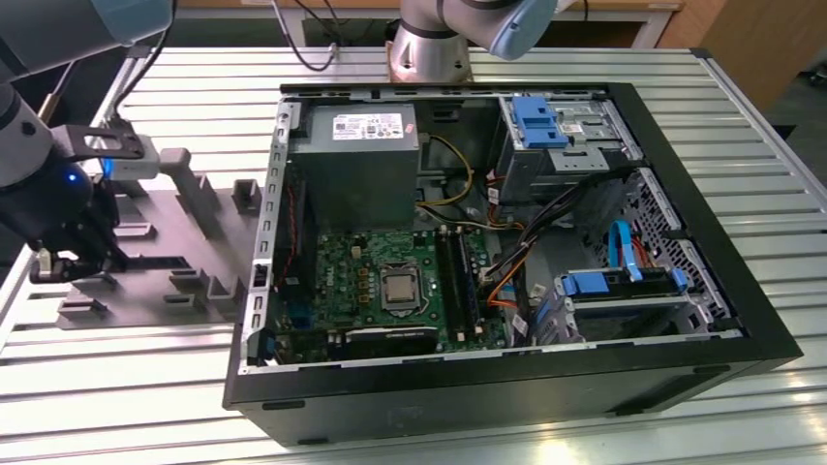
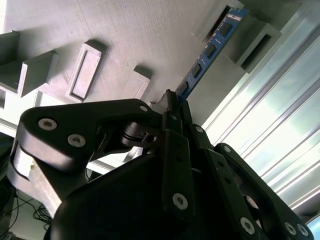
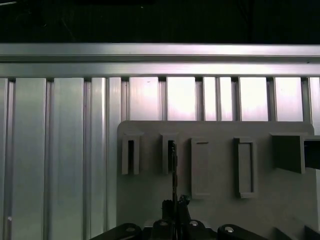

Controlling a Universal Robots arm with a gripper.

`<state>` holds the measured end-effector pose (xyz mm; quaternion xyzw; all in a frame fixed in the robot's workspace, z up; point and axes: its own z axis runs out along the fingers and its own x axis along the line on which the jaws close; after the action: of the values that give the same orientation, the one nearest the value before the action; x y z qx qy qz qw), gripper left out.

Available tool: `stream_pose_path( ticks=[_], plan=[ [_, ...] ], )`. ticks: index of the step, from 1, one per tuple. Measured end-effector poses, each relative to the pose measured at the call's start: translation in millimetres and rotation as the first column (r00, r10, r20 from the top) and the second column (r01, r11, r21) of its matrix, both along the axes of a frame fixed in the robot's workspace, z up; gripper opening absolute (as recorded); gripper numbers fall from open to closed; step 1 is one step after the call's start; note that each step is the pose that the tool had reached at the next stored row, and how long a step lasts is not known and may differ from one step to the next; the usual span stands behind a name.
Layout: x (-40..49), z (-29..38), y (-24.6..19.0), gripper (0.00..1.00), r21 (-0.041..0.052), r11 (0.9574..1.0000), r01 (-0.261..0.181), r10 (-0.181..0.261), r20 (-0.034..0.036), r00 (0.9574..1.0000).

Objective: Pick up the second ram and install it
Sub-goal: 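Pick up the second ram and move it above second insertion slot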

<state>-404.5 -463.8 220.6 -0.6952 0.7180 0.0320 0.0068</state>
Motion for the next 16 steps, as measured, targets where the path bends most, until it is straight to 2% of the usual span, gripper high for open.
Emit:
stream_pose_path(
  ticks=[16],
  plan=[
    [0.0, 12.4, 0.0, 0.14, 0.0, 1.0, 0.0, 0.0, 0.0, 1.0]
  ],
)
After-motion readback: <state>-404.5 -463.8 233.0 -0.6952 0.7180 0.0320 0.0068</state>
